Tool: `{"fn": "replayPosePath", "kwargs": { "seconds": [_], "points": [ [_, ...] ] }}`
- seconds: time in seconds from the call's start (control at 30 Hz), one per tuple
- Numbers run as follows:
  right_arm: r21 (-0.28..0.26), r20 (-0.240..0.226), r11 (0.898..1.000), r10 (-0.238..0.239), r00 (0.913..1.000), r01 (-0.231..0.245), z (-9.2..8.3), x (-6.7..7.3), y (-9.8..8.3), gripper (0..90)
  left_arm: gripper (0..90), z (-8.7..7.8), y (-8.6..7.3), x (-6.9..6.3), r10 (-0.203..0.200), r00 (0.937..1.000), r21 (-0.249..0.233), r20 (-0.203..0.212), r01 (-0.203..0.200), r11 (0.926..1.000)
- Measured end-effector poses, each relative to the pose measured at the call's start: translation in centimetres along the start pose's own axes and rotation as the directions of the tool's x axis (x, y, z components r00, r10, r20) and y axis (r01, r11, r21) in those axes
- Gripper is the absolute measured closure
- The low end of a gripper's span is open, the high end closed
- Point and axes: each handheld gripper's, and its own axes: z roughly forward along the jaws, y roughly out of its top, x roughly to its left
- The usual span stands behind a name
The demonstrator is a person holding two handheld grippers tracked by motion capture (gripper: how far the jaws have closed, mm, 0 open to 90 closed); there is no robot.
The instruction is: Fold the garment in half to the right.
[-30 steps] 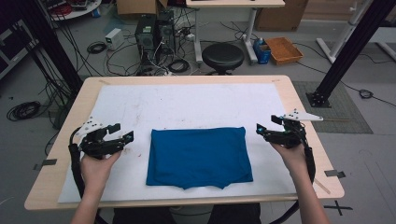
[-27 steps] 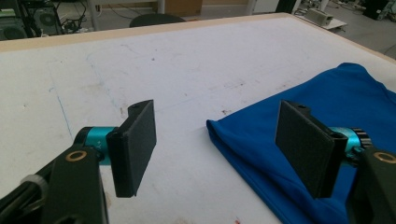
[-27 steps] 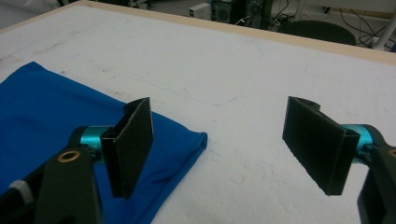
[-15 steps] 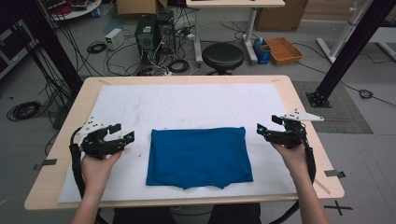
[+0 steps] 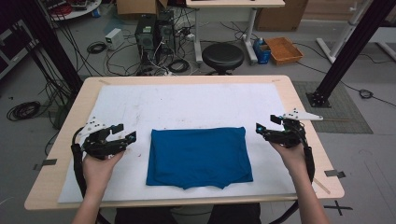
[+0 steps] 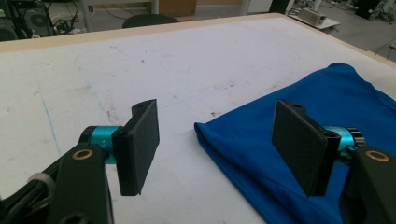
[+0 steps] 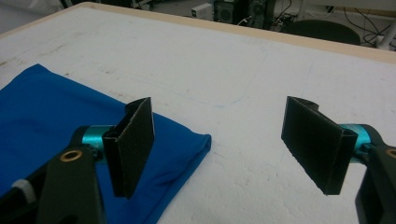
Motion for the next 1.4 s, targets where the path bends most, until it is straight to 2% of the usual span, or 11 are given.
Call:
{"fn": "replayPosePath", "kwargs": {
  "seconds": [0.1, 0.23, 0.37, 0.43, 0.53, 0.63, 0.87, 0.93, 1.07, 1.33, 1.4],
  "points": [
    [-0.004, -0.003, 1.0, -0.004, 1.0, 0.004, 0.0, 0.1, 0.1, 25.5, 34.4, 0.3, 0.2, -0.6, -0.014, 0.9996, 0.01, 0.026, 0.014, 0.9999],
    [-0.001, -0.013, 1.0, -0.009, 0.9999, 0.009, 0.3, 0.5, 0.2, 26.1, 34.9, 0.6, 0.3, -1.8, 0.005, 0.9988, 0.034, 0.048, -0.006, 0.9994],
    [0.0, -0.027, 1.0, -0.029, 0.9992, 0.029, 0.8, 1.2, 0.4, 28.0, 34.9, 0.4, -0.3, -2.9, -0.026, 0.9974, 0.048, 0.067, 0.023, 0.9986],
    [-0.001, -0.033, 0.999, -0.034, 0.9989, 0.034, 1.1, 1.5, 0.6, 28.1, 36.5, 0.1, -0.6, -3.3, -0.038, 0.9975, 0.058, 0.059, 0.035, 0.9977],
    [-0.007, -0.042, 0.999, -0.042, 0.9983, 0.041, 1.3, 1.9, 0.9, 30.0, 40.7, -0.4, -1.1, -3.9, -0.06, 0.998, 0.071, 0.02, 0.059, 0.9957],
    [-0.004, -0.052, 0.999, -0.043, 0.9977, 0.043, 1.8, 2.4, 1.0, 30.3, 41.4, -0.9, -1.8, -4.4, -0.092, 0.9956, 0.08, 0.017, 0.09, 0.9927],
    [0.006, -0.077, 0.998, -0.065, 0.995, 0.065, 2.8, 3.6, 1.5, 32.2, 43.6, -1.4, -3.5, -6.1, -0.109, 0.9937, 0.134, 0.027, 0.104, 0.9855],
    [0.004, -0.085, 0.997, -0.073, 0.9936, 0.074, 2.9, 4.0, 1.6, 32.3, 45.6, -1.4, -4.2, -6.7, -0.109, 0.9938, 0.132, 0.021, 0.106, 0.9856],
    [0.004, -0.097, 0.996, -0.087, 0.9914, 0.088, 3.2, 4.7, 1.9, 32.3, 47.8, -1.1, -5.5, -7.7, -0.131, 0.9914, 0.154, 0.003, 0.129, 0.9797],
    [0.015, -0.116, 0.994, -0.106, 0.9876, 0.109, 4.0, 5.9, 2.0, 32.3, 47.8, -0.8, -7.6, -8.3, -0.159, 0.9869, 0.19, -0.023, 0.161, 0.9685],
    [0.017, -0.125, 0.993, -0.111, 0.986, 0.114, 4.2, 6.2, 2.0, 32.3, 47.7, -0.7, -7.8, -8.5, -0.155, 0.9876, 0.195, -0.027, 0.157, 0.9681]
  ]
}}
